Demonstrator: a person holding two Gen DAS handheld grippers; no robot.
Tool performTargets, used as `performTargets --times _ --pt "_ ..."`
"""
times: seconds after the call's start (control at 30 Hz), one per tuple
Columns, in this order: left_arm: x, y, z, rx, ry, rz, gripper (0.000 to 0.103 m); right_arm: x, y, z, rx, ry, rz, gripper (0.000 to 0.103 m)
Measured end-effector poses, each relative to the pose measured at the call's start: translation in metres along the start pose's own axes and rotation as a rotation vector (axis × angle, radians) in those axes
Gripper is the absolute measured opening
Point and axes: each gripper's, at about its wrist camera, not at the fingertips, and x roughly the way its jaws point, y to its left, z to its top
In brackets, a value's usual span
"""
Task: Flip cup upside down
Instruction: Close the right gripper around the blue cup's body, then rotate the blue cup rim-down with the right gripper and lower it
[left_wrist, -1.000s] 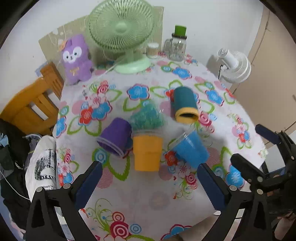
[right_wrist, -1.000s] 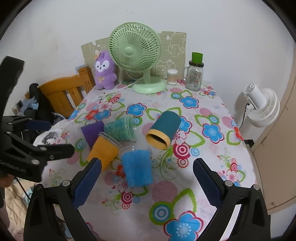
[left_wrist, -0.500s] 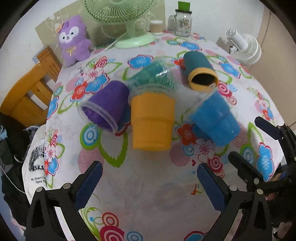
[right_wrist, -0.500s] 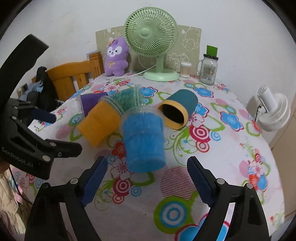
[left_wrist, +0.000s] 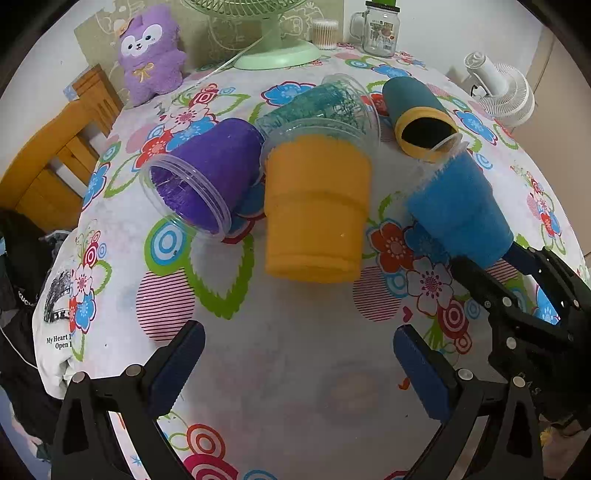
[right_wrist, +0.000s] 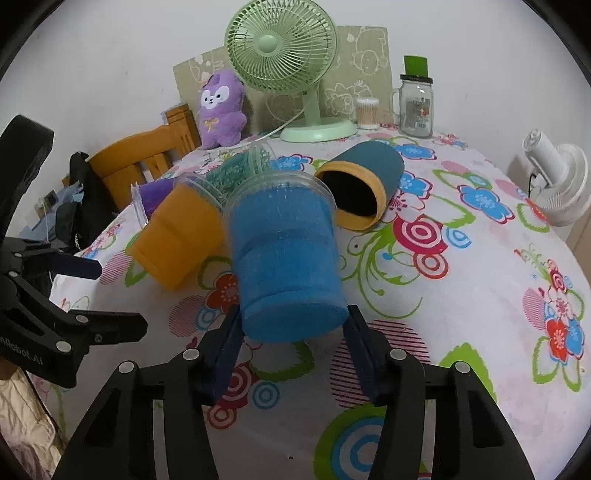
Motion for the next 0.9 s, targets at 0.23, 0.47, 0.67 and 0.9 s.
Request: performTargets --times 0.23,0.47,0.67,0.9 --pt "-0.020 -0.001 0.003 -0.032 0.021 -0.034 0.103 -0.031 -0.003 0.025 0.046 0.016 0.023 0.057" --pt "-0.066 -0.003 0.019 -0.064 0.012 -0.083 0.103 -0.070 -0.001 0.072 0.053 0.130 0.018 0.057" --pt "-0.096 -0.008 0.030 -0.086 0.015 -0.112 0.103 -0.081 0.004 0.096 0.029 0.274 0.001 0.057" --pt "-0.093 -0.016 0.030 -0.095 -0.010 -0.077 0.103 -0.067 0.005 0.103 -0.003 0.413 -0.015 0.057"
